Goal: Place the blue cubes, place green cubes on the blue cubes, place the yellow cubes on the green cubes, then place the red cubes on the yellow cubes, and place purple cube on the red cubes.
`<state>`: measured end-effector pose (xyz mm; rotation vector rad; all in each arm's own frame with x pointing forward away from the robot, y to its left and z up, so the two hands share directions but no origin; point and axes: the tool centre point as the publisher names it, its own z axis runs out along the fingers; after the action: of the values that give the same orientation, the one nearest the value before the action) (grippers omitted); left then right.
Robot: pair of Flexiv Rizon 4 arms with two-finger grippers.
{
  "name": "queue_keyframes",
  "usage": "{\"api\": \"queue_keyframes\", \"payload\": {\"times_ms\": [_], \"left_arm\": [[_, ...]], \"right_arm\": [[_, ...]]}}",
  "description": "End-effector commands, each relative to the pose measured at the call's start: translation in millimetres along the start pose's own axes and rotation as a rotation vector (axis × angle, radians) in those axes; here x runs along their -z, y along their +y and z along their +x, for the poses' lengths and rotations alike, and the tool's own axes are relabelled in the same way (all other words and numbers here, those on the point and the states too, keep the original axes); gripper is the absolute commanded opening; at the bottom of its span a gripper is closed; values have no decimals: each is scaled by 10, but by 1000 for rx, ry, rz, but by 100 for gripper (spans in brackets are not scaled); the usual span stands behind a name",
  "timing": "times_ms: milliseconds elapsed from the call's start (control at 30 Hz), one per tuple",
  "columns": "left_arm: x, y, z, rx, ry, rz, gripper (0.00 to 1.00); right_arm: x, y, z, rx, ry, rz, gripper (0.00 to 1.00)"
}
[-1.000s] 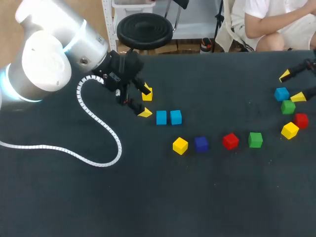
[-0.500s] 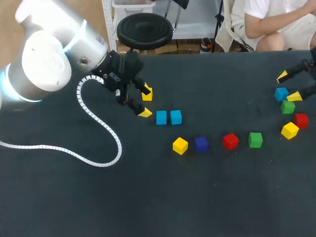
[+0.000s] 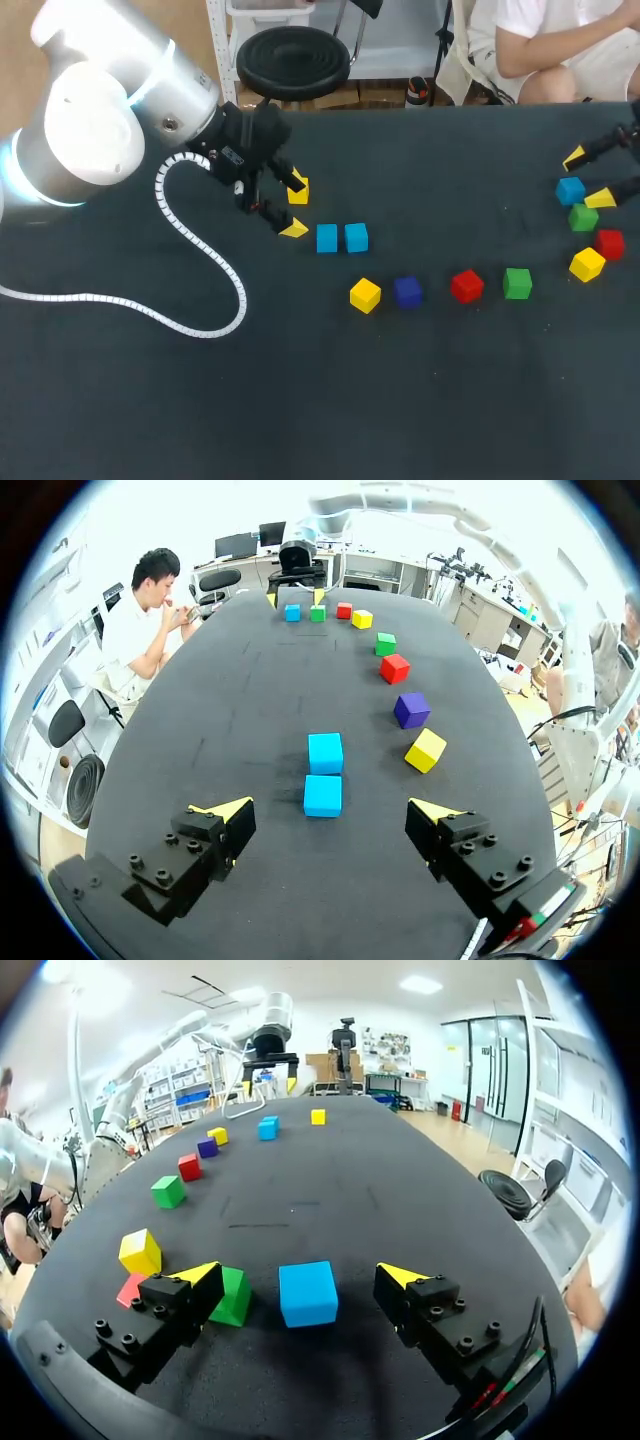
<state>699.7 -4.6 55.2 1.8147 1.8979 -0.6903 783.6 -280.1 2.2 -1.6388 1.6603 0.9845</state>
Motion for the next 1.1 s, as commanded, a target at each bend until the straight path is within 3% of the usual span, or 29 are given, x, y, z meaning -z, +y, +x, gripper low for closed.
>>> {"api": "queue_keyframes", "payload": {"times_ms": [33, 300, 1100], "left_arm": [[5, -3, 11, -3, -3, -1, 100], [5, -3, 11, -3, -3, -1, 100], [5, -3, 11, -3, -3, -1, 100]], "right_arm": [[-54, -53, 46, -17, -5, -23, 100], [186, 133, -97, 38, -68, 61, 100], [125, -316, 78, 141, -24, 58, 100]]}}
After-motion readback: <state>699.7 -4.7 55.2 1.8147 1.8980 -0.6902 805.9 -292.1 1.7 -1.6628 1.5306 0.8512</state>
